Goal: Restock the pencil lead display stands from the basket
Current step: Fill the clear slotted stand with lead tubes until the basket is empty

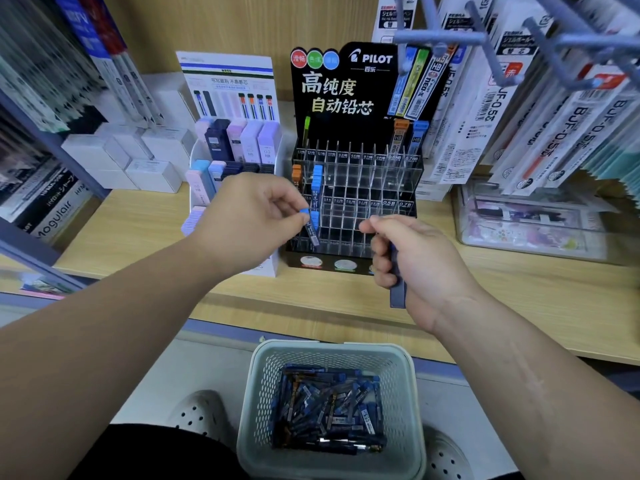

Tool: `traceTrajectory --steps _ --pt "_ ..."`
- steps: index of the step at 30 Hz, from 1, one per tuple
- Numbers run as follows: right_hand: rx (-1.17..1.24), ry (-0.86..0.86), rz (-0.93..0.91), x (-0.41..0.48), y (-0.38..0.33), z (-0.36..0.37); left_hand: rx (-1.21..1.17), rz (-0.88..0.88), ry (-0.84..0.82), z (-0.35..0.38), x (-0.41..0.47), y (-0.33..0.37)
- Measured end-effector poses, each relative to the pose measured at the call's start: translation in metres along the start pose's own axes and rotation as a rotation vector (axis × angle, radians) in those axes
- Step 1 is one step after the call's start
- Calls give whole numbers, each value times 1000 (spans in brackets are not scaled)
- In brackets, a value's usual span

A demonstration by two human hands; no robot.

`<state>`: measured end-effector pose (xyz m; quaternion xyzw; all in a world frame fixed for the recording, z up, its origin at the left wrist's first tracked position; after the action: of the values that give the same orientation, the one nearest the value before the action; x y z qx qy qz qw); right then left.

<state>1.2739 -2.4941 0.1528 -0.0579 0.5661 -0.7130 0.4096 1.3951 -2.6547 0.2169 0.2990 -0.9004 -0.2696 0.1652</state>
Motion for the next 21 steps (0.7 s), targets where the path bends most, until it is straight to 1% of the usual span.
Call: traceTrajectory --steps 4,11,15,17,21 --pt "15 5 9 0 1 -1 131 131 -2 3 1 16" --pt "106 40 -7 1 -3 -6 271 244 30 -2 6 25" --pt "142 34 -3 -1 -4 -4 350 323 39 8 3 29" --pt "199 27 11 -2 -4 -2 377 365 49 16 1 31" --pt "399 -13 35 -3 -6 2 477 370 32 24 5 21"
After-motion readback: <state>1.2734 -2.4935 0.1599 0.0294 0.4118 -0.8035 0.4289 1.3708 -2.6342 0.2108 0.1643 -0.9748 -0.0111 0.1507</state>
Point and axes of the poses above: each hand's wrist, its own x-axis towards the middle knuckle, its own z-axis out of the palm, y = z × x, the point moved 9 cm from there along x, towards the middle knuckle, and after that the axes turned 14 degrees about x, right-handed, at the moved point
